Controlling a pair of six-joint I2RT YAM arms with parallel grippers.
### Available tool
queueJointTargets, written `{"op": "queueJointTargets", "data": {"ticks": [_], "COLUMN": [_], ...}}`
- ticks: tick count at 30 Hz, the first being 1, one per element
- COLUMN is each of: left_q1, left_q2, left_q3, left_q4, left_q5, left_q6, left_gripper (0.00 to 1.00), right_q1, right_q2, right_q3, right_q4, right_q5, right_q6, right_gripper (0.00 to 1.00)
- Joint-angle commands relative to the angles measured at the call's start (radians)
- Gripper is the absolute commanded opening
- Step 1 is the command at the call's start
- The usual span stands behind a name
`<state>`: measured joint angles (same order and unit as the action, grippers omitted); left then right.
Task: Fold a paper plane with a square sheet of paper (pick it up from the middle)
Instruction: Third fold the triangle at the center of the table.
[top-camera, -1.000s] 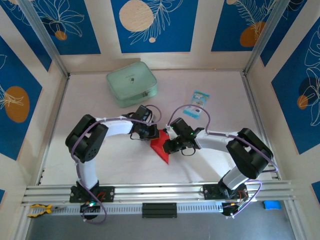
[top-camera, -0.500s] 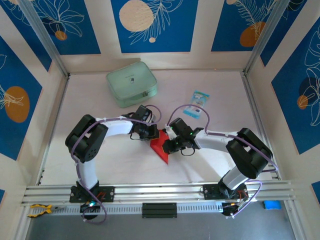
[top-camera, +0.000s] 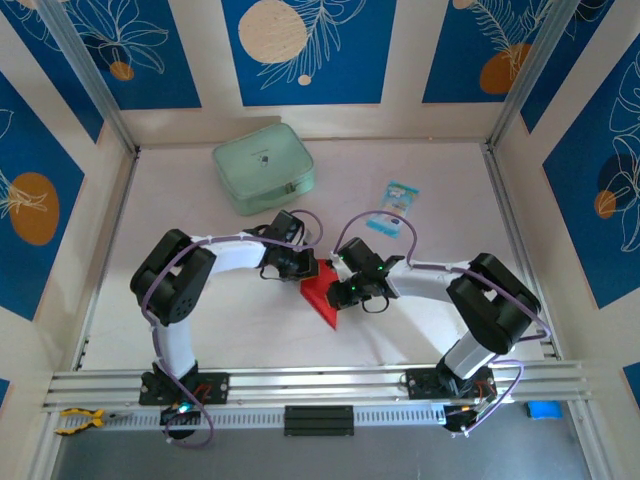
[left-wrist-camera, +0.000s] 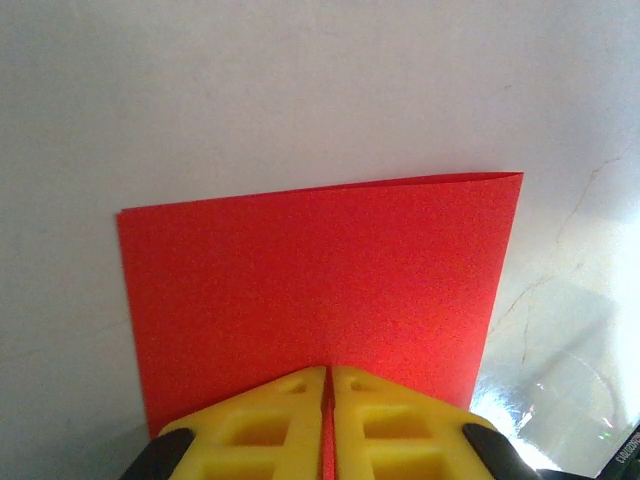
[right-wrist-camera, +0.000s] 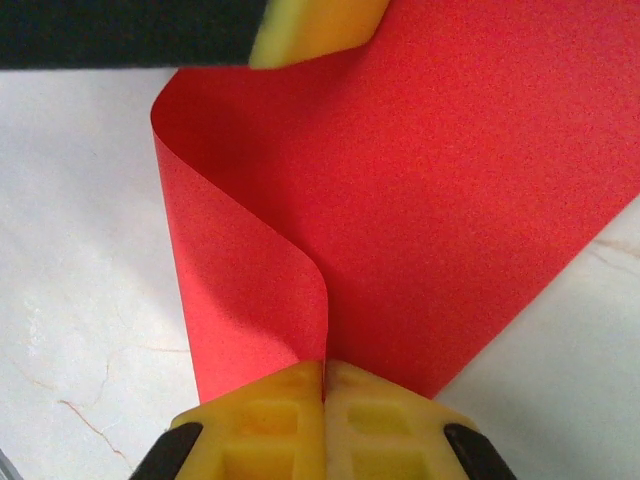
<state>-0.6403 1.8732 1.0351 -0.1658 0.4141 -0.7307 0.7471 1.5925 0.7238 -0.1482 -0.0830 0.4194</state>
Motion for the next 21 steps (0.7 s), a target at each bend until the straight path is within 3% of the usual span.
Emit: {"op": "queueJointTargets", "data": {"ticks": [1, 21], "left_q1": [-0.008, -0.008], "left_q2": [-0.022, -0.025], "left_q3": [-0.012, -0.015], "left_q4": [-0.036, -0.034], "left_q5": [-0.020, -0.018], "left_q6": [0.002, 0.001], "left_gripper": [0.11, 0.11], "right_q1": [0.005, 0.006], "right_q2": [0.014, 0.021], "right_q3": [0.028, 0.017], "right_q4": [-0.018, -0.016], "right_q5": [0.003, 0.000], "right_q6": [-0.007, 0.002], "right_gripper": [0.00, 0.00]}}
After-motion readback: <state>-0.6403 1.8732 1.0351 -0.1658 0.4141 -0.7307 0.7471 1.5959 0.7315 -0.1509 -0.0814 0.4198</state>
